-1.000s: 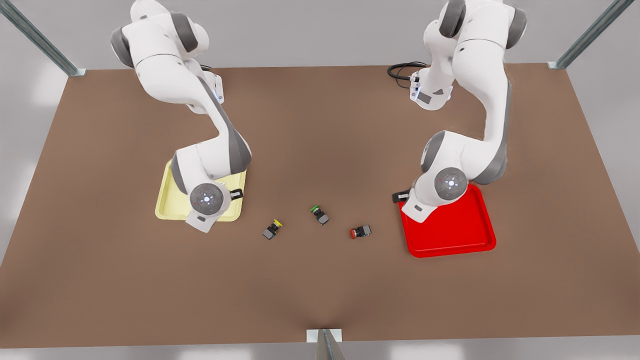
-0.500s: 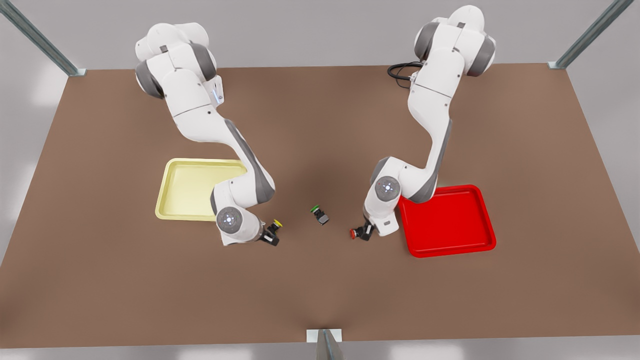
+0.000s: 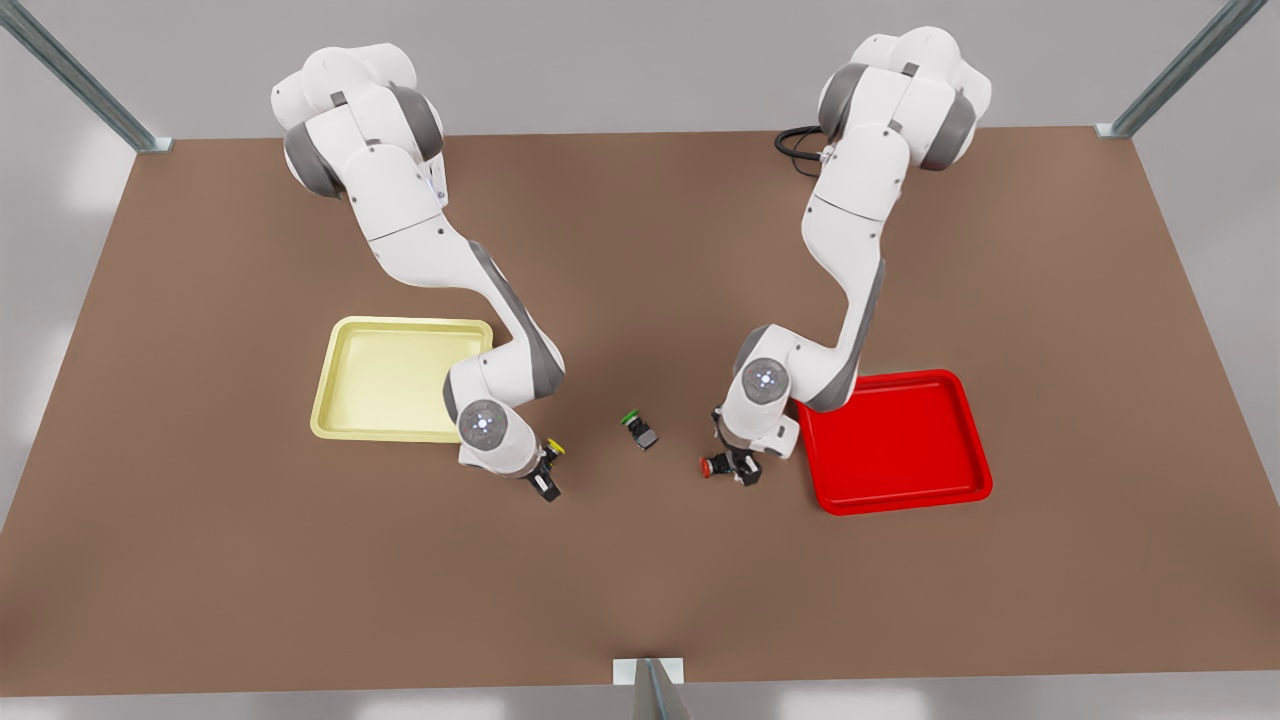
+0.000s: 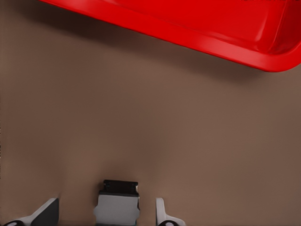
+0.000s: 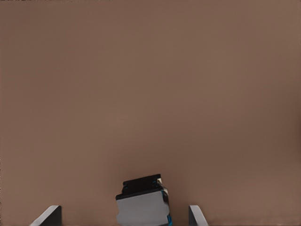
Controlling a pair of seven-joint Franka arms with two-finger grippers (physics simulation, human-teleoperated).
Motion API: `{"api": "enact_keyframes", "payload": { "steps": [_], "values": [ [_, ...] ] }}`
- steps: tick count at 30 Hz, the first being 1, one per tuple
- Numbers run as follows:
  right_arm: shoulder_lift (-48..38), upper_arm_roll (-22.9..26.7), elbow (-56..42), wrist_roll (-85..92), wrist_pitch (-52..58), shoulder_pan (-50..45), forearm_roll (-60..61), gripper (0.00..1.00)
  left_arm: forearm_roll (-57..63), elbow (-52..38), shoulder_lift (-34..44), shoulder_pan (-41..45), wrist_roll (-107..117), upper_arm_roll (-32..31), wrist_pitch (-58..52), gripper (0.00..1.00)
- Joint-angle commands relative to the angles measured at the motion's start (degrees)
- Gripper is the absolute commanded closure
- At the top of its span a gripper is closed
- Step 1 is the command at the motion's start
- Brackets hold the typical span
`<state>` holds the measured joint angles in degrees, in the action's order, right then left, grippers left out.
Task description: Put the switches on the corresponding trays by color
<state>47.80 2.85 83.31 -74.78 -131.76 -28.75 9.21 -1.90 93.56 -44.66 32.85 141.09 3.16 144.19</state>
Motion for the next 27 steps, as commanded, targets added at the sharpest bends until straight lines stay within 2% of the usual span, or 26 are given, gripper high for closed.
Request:
{"api": "enact_keyframes", "payload": {
  "steps": [1,4,6,7,8,18,19,20,25,26,27],
  "values": [
    [0.01,-0.04,-0.08,-14.25,-0.6,-0.34,-0.51,0.0,-0.03,-0.05,0.02,0.1,29.59,0.09,1.0,0.0],
    [0.1,-0.13,-0.08,-9.95,-0.6,-0.6,-0.6,0.0,0.06,-0.14,0.1,0.02,27.75,0.0,1.0,0.0],
    [0.1,-0.48,0.1,0.68,-0.17,-0.51,-0.6,0.0,0.06,-0.22,-0.16,0.1,27.57,0.0,1.0,0.0],
    [0.1,-0.48,0.19,3.85,0.45,-0.43,-0.6,0.0,-0.03,-0.14,-0.34,0.02,27.39,0.0,1.0,0.07],
    [0.1,-0.48,0.19,5.43,0.54,-0.34,-0.6,0.0,-0.03,-0.14,-0.34,0.02,27.39,0.0,1.09,0.19],
    [1.42,-0.48,-0.25,13.78,1.42,-0.25,-0.51,0.0,-0.12,-0.4,-0.69,0.1,11.49,-0.79,1.88,0.2],
    [1.42,-0.48,-0.34,14.14,1.42,-0.25,-0.51,0.0,-0.29,-0.4,-0.6,0.02,11.57,-0.79,1.88,0.31],
    [1.42,-0.48,-0.34,14.14,1.42,-0.25,-0.42,0.13,-0.38,-0.4,-0.69,0.02,11.57,-0.79,1.88,0.41],
    [1.42,-0.48,-0.52,14.23,1.77,-0.16,-0.25,0.4,-0.38,-0.4,-0.95,0.1,11.57,-0.79,1.97,0.42],
    [1.33,-0.48,-0.43,14.23,1.94,-0.16,-0.25,0.43,-0.38,-0.4,-0.69,-0.07,11.49,-0.79,1.97,0.42],
    [1.24,-0.48,-0.52,14.23,2.38,-0.07,-0.25,0.45,-0.38,-0.4,0.19,-1.12,11.31,-0.79,1.97,0.46]
  ]
}}
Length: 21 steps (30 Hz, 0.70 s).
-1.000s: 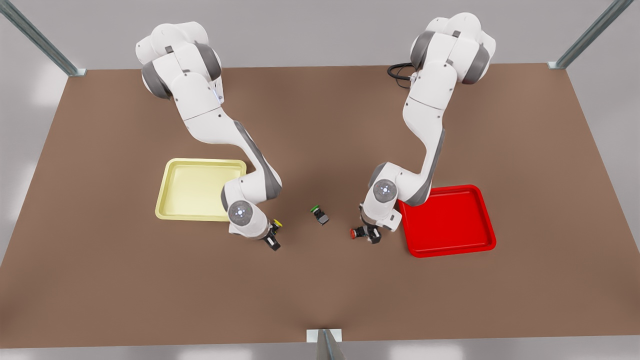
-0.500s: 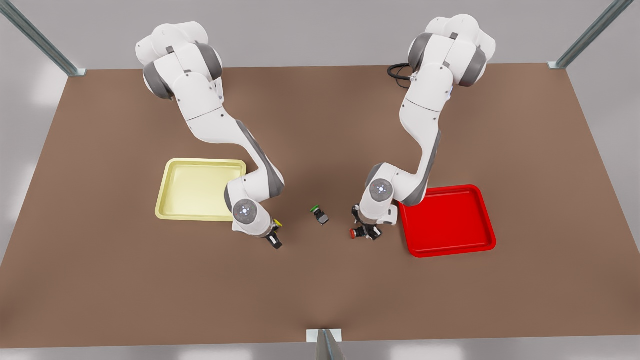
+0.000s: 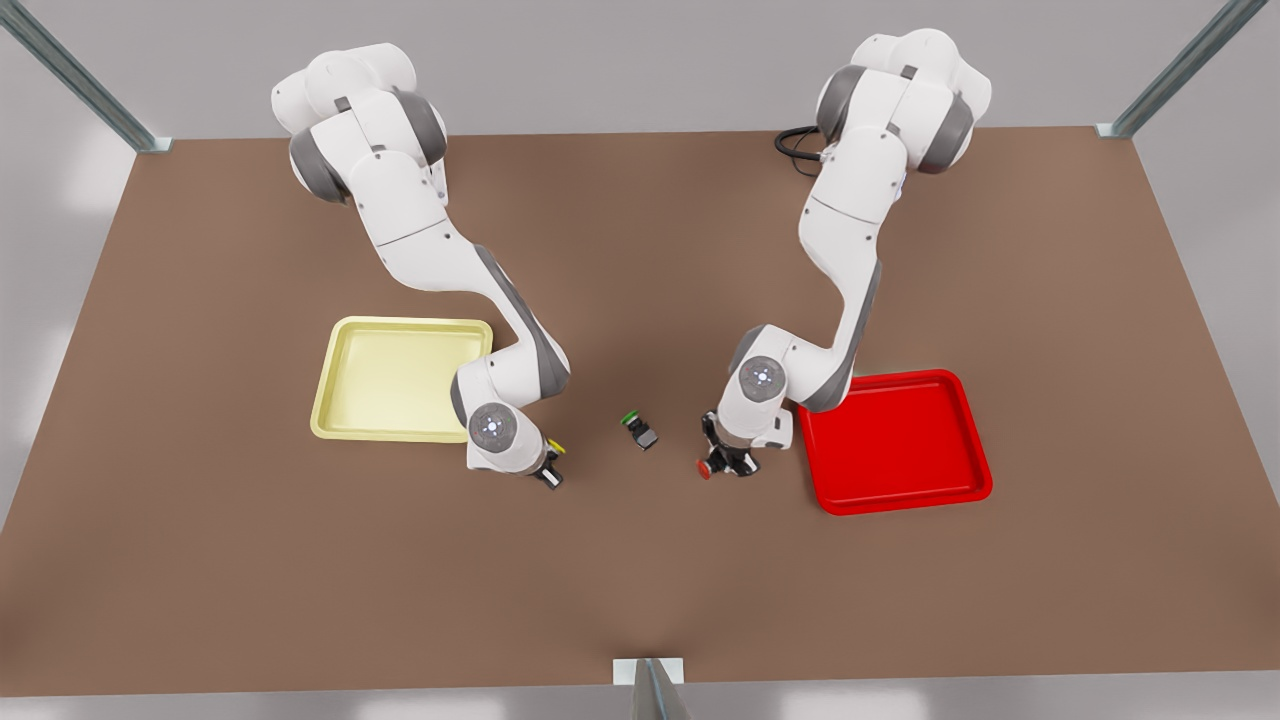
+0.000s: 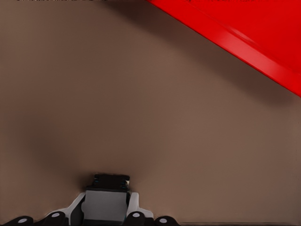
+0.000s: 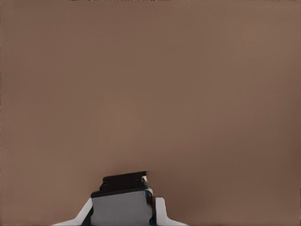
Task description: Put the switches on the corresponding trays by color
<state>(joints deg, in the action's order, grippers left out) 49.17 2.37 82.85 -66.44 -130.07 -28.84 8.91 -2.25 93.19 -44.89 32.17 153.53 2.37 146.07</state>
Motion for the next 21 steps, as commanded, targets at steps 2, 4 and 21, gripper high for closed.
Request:
{"api": "enact_keyframes", "payload": {
  "steps": [2,4,21],
  "values": [
    [-0.12,0.0,-0.06,5.89,0.7,0.19,0.06,0.5,-0.04,-0.03,0.42,-0.53,-1.13,0.0,0.1,0.55],
    [-0.3,0.0,-0.06,5.8,1.05,0.45,0.14,0.51,-0.04,0.06,0.5,-0.61,-1.22,0.0,0.1,0.55],
    [-24.47,0.97,20.95,51.5,26.62,22.59,-9.35,0.5,-0.04,12.72,16.24,-15.91,-48.15,6.51,-28.21,0.0]
  ]
}}
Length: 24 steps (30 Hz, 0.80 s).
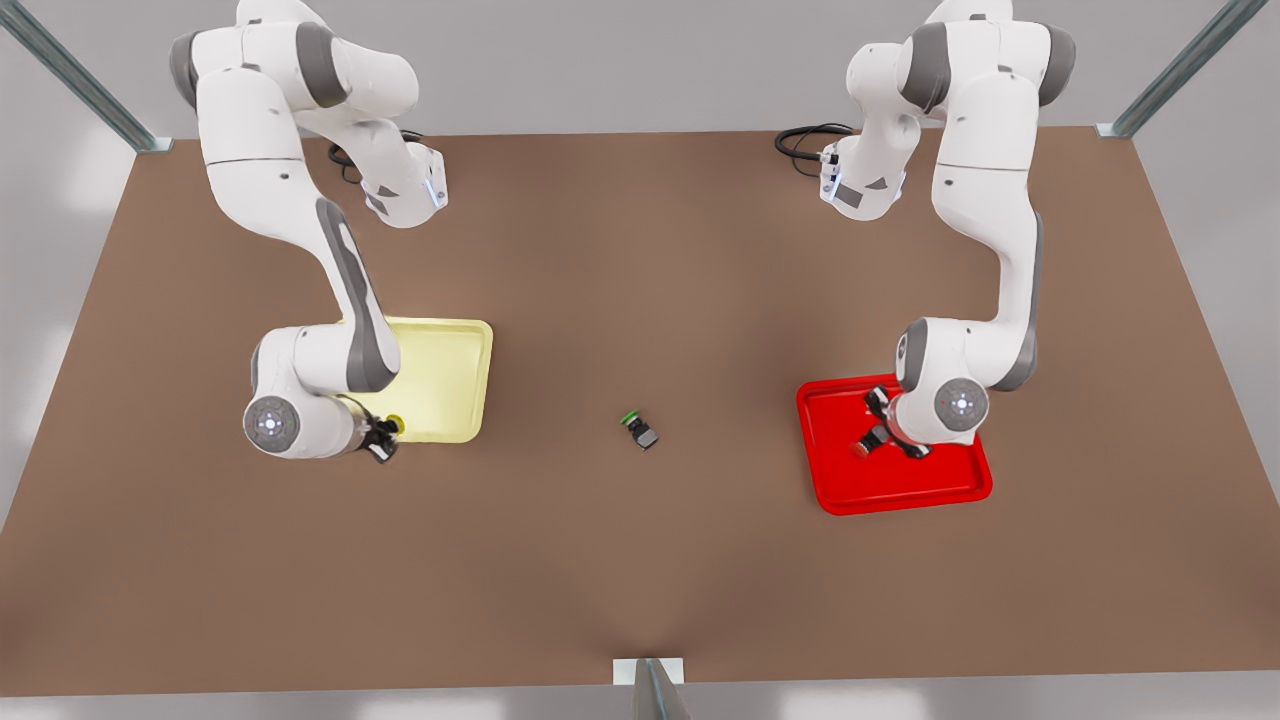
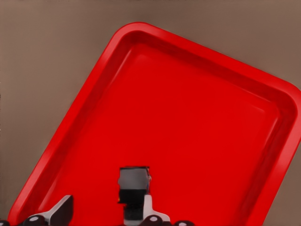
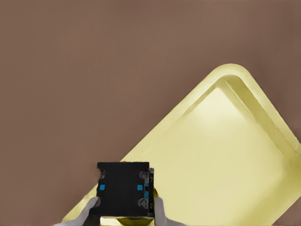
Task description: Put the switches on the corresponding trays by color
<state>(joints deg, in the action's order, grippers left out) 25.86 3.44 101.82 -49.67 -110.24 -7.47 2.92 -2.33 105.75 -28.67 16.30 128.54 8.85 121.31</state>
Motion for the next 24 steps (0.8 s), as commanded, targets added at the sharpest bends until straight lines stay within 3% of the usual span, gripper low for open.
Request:
{"api": "enact_keyframes", "payload": {
  "steps": [1,2,3,4,6,9,10,11,12,15,16,17,19,22,24],
  "values": [
    [-1.07,0.96,2.16,36.74,7.93,1.58,-3.45,0.5,-0.05,-0.11,0.19,-0.04,-23.24,0.03,-3.45,0.0],
    [-1.07,1.05,3.3,38.06,7.94,2.46,-3.45,0.5,-0.13,-0.98,0.37,-0.04,-23.42,0.03,-3.45,0.0],
    [-1.16,1.05,4.35,38.24,8.2,2.81,-3.27,0.5,-0.93,-7.2,2.99,-0.04,-23.77,0.03,-10.96,0.0],
    [-1.16,1.05,4.7,39.38,9.87,3.51,-1.69,0.5,-0.75,-21.54,4.41,-0.04,-41.58,-3.4,-27.25,0.0],
    [-0.98,1.05,4.88,41.49,12.59,4.3,1.29,0.5,-0.66,-32.71,7.22,-0.92,-79.64,-4.81,-39.04,0.0],
    [0.77,1.05,4.7,44.22,15.32,4.39,5.17,0.5,-0.57,-35.25,13.02,-3.55,-121.57,-4.81,-45.53,0.0],
    [1.57,1.05,4.53,44.66,15.32,4.3,6.31,0.5,-0.57,-37.72,13.02,-4.35,-123.53,-4.81,-47.83,0.0],
    [2.45,1.05,4.18,45.71,15.23,4.22,7.45,0.42,0.22,-39.3,13.02,-4.35,-122.56,-4.63,-48.97,0.0],
    [2.53,1.05,4.09,46.5,15.23,4.3,7.54,0.0,0.22,-40.45,13.11,-4.26,-119.23,-4.54,-49.15,0.0],
    [2.45,1.05,4.0,46.85,15.23,4.04,7.54,0.0,-0.4,-41.77,14.87,-6.54,-112.45,-4.98,-49.5,0.0],
    [1.83,1.05,4.09,46.94,15.41,3.87,7.54,0.0,-0.57,-38.78,17.68,-12.77,-114.11,-10.69,-47.04,0.0],
    [0.26,1.05,3.91,47.82,16.46,3.25,7.28,0.0,-0.4,-36.24,19.35,-15.15,-128.77,-11.66,-45.46,0.0],
    [-4.41,1.05,-1.7,51.16,16.81,2.02,5.52,0.0,-0.22,-34.56,18.21,-15.24,-132.15,-11.58,-42.47,0.0],
    [-4.15,1.13,-22.09,58.01,17.96,-1.32,-3.97,0.0,-0.05,-34.65,16.8,-15.42,-130.56,-11.58,-40.98,0.0],
    [-5.55,2.54,-26.06,65.75,19.01,-0.44,-5.56,0.0,0.04,-34.65,15.92,-15.51,-130.65,-11.58,-41.41,0.0]
  ]
}}
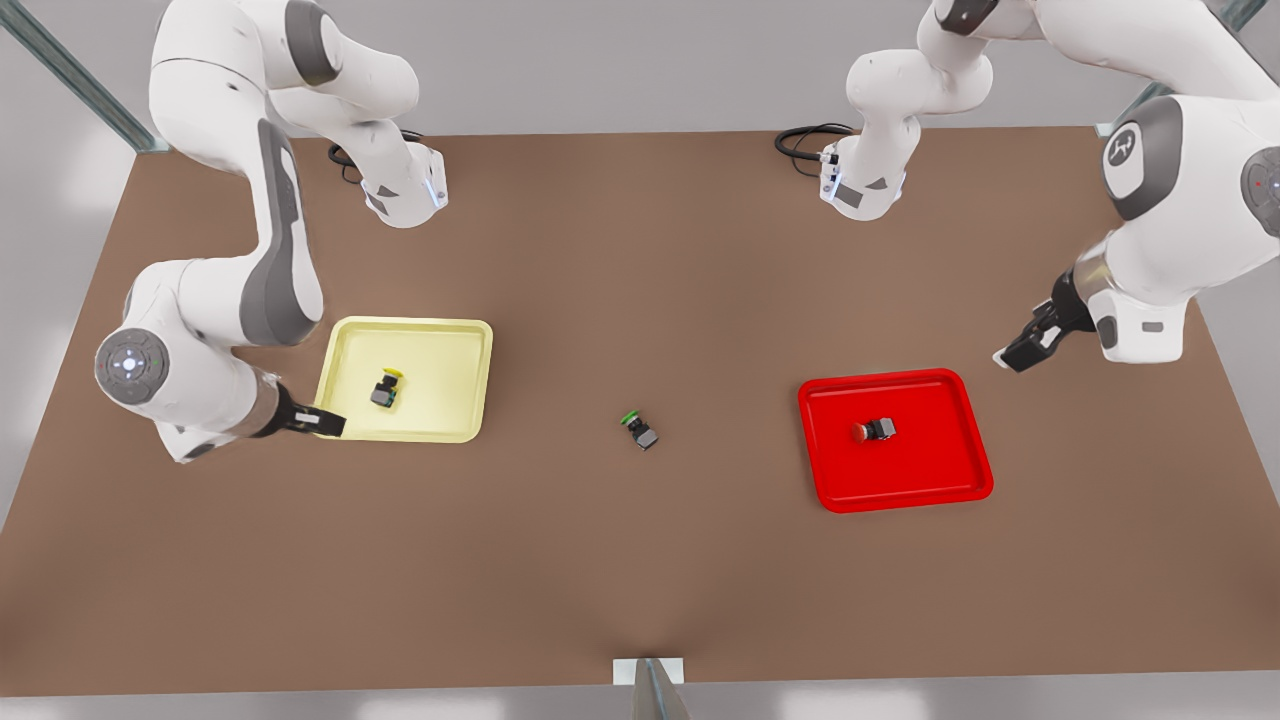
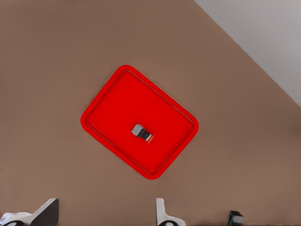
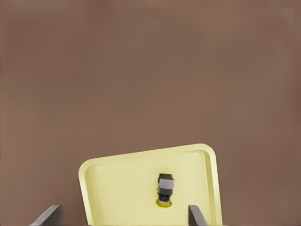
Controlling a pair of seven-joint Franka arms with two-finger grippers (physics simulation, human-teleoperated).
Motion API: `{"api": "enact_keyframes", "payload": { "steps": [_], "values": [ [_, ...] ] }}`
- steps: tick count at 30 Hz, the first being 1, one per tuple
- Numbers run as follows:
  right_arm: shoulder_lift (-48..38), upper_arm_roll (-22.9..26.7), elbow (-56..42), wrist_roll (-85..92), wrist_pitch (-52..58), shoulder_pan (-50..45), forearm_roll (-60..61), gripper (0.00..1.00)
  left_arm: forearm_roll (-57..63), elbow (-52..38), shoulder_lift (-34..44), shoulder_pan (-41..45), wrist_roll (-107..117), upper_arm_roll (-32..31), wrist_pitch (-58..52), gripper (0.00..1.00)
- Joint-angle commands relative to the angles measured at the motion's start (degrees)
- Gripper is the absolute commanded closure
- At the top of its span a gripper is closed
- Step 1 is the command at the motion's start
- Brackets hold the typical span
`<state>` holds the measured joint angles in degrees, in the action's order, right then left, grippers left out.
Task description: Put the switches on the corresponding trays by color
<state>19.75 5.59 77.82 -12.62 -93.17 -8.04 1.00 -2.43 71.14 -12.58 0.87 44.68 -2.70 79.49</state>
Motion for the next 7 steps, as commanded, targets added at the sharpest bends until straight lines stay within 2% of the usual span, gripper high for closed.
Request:
{"api": "enact_keyframes", "payload": {
  "steps": [1,3,7],
  "values": [
    [-4.35,0.47,-1.54,28.79,4.4,0.92,-3.82,0.0,0.14,0.05,-0.16,0.27,-46.79,-0.03,0.23,0.0],
    [-9.9,0.29,-1.62,29.32,6.86,3.03,-3.73,0.0,0.23,0.13,-0.42,0.36,-46.79,-0.03,0.06,0.0],
    [-11.05,0.56,-1.53,29.14,9.5,3.74,-3.99,0.0,0.23,0.05,-0.34,0.45,-46.79,-0.12,-0.56,0.0]
  ]
}}
